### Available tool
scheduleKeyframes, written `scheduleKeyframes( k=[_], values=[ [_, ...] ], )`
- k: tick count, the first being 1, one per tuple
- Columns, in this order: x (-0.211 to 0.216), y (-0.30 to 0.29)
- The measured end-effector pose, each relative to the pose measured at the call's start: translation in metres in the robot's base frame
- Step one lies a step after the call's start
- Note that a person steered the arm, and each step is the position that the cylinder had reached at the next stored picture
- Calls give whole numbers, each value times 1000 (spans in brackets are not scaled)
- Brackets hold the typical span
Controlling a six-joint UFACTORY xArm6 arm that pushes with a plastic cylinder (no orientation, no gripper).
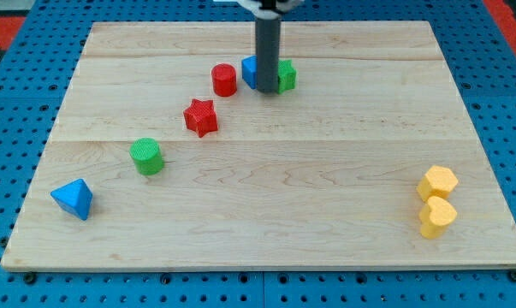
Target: Move the green star towards yellow hexagon
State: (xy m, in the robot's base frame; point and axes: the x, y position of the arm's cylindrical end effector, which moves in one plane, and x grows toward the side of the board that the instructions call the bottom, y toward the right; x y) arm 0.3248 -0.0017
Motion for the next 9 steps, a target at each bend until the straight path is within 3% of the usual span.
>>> scheduleKeyframes(
  k=[1, 2, 3, 5, 6, 7, 9],
  values=[
    [-24, -19],
    [-39, 44],
    [-3, 99],
    [-17, 61],
    [12, 35],
    [33, 78],
    [60, 48]
  ],
)
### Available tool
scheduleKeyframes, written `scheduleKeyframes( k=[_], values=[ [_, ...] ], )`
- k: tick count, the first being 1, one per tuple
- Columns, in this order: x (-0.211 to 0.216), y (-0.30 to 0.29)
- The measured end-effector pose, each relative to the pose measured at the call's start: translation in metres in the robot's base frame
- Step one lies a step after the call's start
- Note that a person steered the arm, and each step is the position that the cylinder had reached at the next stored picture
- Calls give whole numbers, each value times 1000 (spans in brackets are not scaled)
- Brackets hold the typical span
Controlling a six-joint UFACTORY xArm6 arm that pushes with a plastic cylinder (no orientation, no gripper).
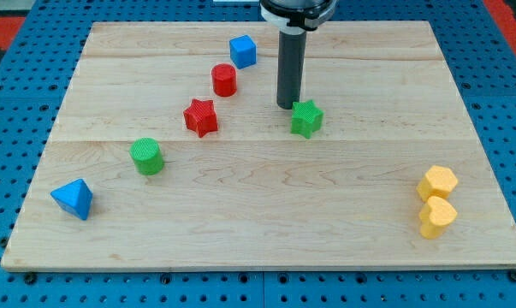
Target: Move the green star towards yellow hexagon
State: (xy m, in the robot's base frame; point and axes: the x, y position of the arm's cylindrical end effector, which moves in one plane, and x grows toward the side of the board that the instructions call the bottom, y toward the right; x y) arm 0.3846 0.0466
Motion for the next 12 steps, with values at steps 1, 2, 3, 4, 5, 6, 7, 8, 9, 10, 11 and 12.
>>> scheduleKeyframes(
  k=[1, 2, 3, 4, 5, 6, 7, 8, 9, 10, 11, 12],
  values=[
    [36, 1],
    [56, 50],
    [70, 85],
    [115, 55],
    [113, 108],
    [104, 110],
    [97, 80],
    [72, 106],
    [72, 101],
    [72, 103],
    [72, 124],
    [72, 129]
  ],
)
